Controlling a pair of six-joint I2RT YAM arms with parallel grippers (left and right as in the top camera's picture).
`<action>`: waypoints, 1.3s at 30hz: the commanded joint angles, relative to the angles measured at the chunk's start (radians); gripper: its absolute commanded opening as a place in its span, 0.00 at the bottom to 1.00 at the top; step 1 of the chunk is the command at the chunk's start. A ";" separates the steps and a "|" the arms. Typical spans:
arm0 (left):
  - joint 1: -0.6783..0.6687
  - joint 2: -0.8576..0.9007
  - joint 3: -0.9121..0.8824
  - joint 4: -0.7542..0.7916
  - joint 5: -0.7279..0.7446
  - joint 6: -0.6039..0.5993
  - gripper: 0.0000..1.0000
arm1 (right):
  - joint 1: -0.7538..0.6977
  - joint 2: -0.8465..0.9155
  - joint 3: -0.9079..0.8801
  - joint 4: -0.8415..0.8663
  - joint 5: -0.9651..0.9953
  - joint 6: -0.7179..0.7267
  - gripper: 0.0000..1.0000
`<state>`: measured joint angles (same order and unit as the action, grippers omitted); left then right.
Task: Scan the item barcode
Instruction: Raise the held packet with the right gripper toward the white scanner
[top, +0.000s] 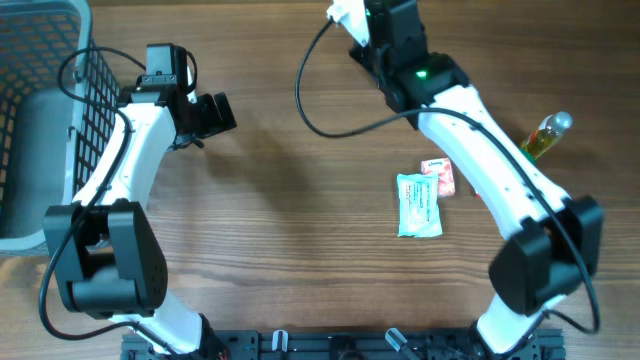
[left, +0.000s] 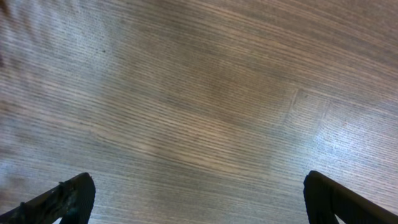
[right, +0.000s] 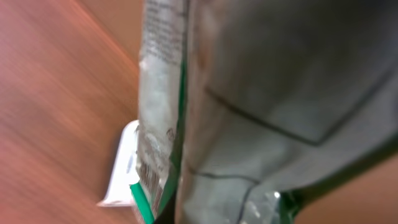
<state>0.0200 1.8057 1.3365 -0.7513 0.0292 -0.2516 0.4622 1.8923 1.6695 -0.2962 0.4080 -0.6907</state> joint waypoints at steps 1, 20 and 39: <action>0.001 0.010 0.003 0.002 -0.008 0.012 1.00 | 0.002 0.114 0.004 0.147 0.212 -0.213 0.04; 0.001 0.010 0.003 0.002 -0.008 0.012 1.00 | 0.039 0.301 0.004 0.250 0.176 -0.005 0.04; 0.001 0.010 0.003 0.002 -0.008 0.012 1.00 | -0.023 0.297 -0.009 0.123 -0.073 0.314 0.04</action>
<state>0.0200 1.8061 1.3365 -0.7521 0.0269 -0.2516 0.4744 2.1883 1.6688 -0.1692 0.3569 -0.4271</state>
